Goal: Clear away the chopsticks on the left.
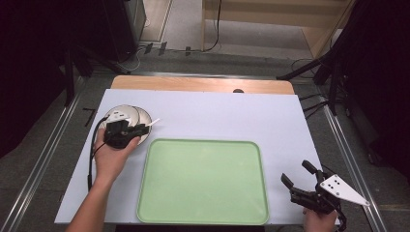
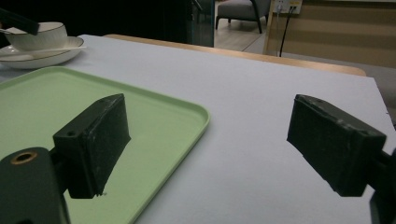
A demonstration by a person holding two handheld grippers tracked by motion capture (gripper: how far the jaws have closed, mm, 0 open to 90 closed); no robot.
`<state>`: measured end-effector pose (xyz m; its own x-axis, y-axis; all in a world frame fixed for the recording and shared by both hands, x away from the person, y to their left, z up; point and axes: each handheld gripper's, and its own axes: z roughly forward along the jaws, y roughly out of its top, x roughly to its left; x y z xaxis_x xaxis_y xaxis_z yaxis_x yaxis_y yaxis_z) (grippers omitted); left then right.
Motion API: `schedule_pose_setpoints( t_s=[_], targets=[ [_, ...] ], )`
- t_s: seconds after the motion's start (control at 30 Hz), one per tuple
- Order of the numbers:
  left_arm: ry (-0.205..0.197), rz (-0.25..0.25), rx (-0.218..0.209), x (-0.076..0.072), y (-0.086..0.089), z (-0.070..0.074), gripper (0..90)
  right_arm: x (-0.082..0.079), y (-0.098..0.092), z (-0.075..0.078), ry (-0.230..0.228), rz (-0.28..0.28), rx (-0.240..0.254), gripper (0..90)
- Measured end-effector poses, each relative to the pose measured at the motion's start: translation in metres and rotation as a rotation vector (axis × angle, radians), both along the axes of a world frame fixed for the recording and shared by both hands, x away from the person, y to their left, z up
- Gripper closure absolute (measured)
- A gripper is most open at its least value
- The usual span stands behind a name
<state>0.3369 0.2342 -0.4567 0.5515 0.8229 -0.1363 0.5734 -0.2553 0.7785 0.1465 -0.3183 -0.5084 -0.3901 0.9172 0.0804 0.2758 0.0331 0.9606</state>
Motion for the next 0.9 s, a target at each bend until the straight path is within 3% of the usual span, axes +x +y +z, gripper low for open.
schedule_pose_setpoints(
  t_s=[0.17, 0.37, 0.6, 0.9],
  targets=[
    [0.002, 0.0, 0.054, -0.018, 0.03, -0.001, 74.3, -0.001, -0.001, 0.001, -0.007, -0.011, -0.001, 13.0],
    [0.022, 0.014, 0.091, -0.023, 0.055, -0.011, 74.9, -0.001, 0.002, 0.002, -0.009, -0.013, -0.008, 13.0],
    [0.045, 0.04, 0.1, -0.014, 0.064, -0.02, 76.7, 0.001, 0.005, 0.0, 0.002, -0.009, -0.02, 13.0],
    [0.053, 0.034, 0.13, -0.011, 0.059, -0.023, 78.4, 0.002, 0.006, -0.001, 0.012, -0.003, -0.025, 13.0]
  ],
)
